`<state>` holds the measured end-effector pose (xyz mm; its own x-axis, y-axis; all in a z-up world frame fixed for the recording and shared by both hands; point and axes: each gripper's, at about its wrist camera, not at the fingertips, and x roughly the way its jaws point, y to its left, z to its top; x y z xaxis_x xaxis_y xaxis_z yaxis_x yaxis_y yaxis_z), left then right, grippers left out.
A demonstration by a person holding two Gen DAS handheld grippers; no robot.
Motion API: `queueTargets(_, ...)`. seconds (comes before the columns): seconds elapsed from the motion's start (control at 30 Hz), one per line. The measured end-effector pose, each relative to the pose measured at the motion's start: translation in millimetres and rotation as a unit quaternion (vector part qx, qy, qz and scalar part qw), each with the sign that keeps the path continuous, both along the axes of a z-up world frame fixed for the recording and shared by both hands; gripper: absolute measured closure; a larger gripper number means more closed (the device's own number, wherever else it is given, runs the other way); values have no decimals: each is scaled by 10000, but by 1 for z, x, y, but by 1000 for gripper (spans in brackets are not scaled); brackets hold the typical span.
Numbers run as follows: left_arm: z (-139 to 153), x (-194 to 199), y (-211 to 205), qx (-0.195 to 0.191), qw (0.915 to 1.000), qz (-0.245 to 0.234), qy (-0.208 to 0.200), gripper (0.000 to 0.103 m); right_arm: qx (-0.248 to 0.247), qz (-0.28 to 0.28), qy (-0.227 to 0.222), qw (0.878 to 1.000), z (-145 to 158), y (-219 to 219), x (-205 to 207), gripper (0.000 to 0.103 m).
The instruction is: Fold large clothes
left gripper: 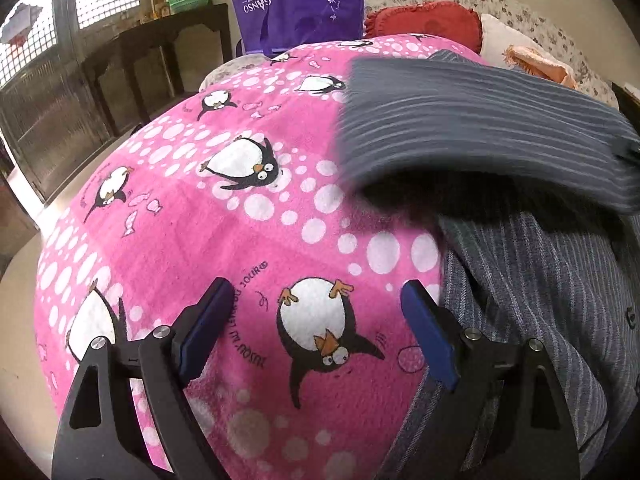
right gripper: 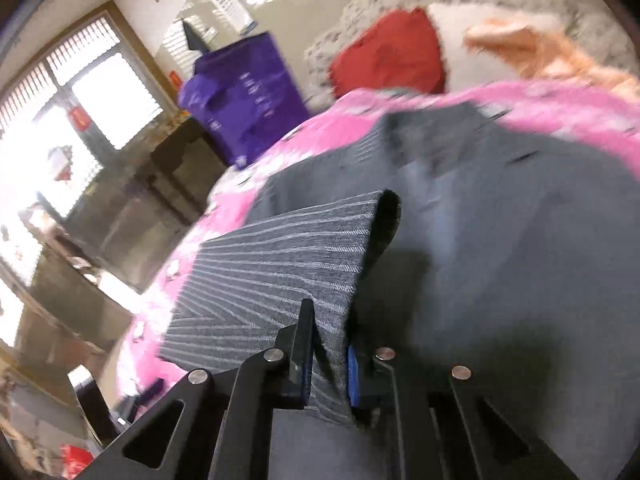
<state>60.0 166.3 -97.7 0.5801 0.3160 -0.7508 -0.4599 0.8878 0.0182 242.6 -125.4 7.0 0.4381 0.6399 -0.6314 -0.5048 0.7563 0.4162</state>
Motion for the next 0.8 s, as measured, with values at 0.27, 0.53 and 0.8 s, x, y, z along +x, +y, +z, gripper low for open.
queueTargets(0.27,0,0,0,15,10000,1,3,16,-574,-955,155,9937,-10,-117,5,91)
queueTargets(0.53,0,0,1,2,10000,4,5,16,-776,-1261,328,9884,-46,-132,10,91)
queueTargets(0.8,3,0,2,-144,9999,-34,49,16,-468,-1489,522,9864,-35,-156,6,80)
